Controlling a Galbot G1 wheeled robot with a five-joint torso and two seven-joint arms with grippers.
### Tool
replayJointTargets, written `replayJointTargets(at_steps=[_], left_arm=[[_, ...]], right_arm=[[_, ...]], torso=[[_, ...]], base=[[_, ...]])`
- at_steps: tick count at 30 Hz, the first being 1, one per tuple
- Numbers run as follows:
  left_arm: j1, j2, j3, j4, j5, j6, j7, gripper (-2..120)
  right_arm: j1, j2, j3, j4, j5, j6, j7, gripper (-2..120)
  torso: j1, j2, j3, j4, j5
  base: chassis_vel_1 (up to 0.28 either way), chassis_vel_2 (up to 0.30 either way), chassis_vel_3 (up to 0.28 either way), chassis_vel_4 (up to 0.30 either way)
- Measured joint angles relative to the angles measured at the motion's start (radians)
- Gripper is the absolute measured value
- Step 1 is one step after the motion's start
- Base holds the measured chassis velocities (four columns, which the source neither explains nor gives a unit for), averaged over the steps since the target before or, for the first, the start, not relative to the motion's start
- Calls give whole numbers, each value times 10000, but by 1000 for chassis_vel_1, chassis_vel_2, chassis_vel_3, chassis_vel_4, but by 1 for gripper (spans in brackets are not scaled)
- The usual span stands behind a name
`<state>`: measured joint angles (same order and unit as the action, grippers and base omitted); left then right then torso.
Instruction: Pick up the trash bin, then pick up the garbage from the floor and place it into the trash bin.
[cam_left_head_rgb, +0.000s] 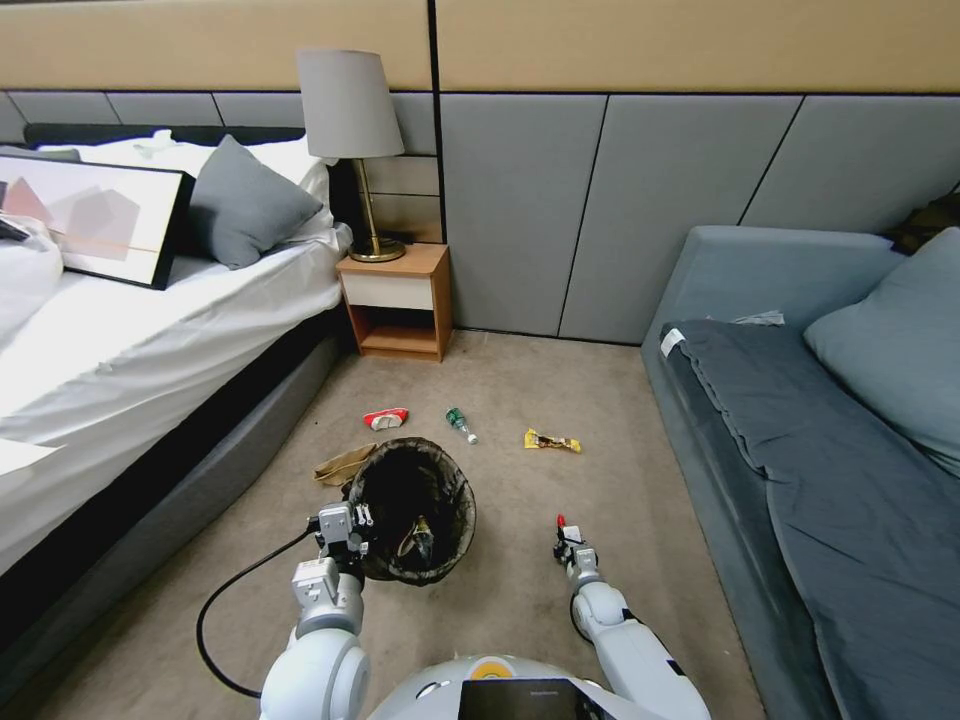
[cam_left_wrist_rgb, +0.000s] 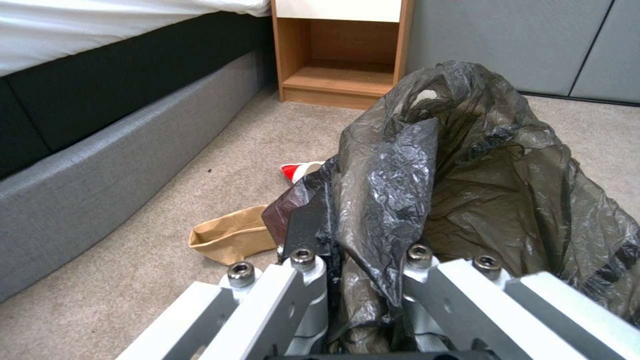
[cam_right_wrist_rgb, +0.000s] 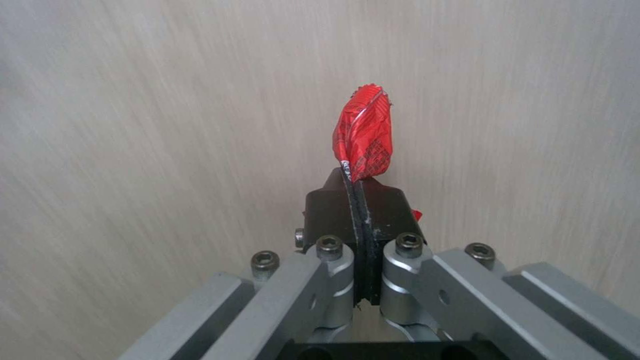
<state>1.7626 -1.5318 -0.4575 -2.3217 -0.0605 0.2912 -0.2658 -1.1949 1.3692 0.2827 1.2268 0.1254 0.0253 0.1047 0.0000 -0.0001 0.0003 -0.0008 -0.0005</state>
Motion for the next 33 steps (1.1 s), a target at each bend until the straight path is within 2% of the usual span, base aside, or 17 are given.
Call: replayJointTargets(at_steps=[1,2,5,6,8,9,10,11,13,15,17,18,22,26,33], left_arm=[[-5,-1,17,4,-1,3,9,6],[-5,-1,17,4,-1,3,9,6],[-9,11,24,20,-2,12,19,6],[-9,11,24,20,-2,12,19,6],[-6,21,23,21,-9,18,25,6],[4,27,22,22,-11,22,26,6],[4,27,22,22,-11,22,26,6],[4,30,54,23,-12,25,35,6],[76,69,84,23,-11,27,49,6],[84,79,92,23,-10,27,56,6],[93,95,94,23,-11,27,59,6],[93,95,94,23,-11,27,59,6],[80,95,117,7,-2,27,62,6],[75,99,145,6,34,27,66,6],[70,133,173,-20,93,27,79,6]], right_arm=[[-196,-22,-70,671,2,285,-45,0],[-196,-22,-70,671,2,285,-45,0],[-735,-97,-273,2608,14,1095,-371,0],[-735,-97,-273,2608,14,1095,-371,0],[-1083,-186,-452,4221,78,1560,-878,0],[-1244,-234,-551,5023,79,1833,-1291,0],[-1244,-234,-551,5023,79,1833,-1291,0],[-1348,-274,-632,5637,62,2086,-1668,0],[-1679,-461,-838,6790,82,2410,-2722,0],[-1762,-538,-916,7129,144,2496,-3035,0],[-2000,-828,-1145,7888,342,2691,-4047,0],[-2000,-828,-1145,7888,342,2691,-4047,0],[-2144,-1287,-1489,8423,762,2799,-5519,0],[-2089,-1605,-1899,8341,1146,2746,-6183,0],[-1844,-1898,-2577,7769,984,2709,-6233,0]], torso=[[0,0,0,3,2],[0,0,0,3,2],[1,0,-1,4,3],[1,0,-1,4,3],[0,0,-2,13,5],[0,0,-1,4,3],[0,0,-1,4,3],[0,1,-3,12,2],[0,0,-2,8,4],[0,0,-3,8,6],[0,0,-2,8,4],[0,0,-2,8,4],[0,0,-3,8,5],[0,0,-3,8,5],[0,0,-3,9,5]], base=[[0,0,0,0],[0,0,0,0],[0,0,0,0],[0,0,0,0],[0,0,0,0],[0,0,0,0],[0,0,0,0],[0,0,0,0],[0,0,0,0],[0,0,0,0],[0,0,0,0],[0,0,0,0],[0,0,0,0],[0,0,0,0],[0,0,0,0]])
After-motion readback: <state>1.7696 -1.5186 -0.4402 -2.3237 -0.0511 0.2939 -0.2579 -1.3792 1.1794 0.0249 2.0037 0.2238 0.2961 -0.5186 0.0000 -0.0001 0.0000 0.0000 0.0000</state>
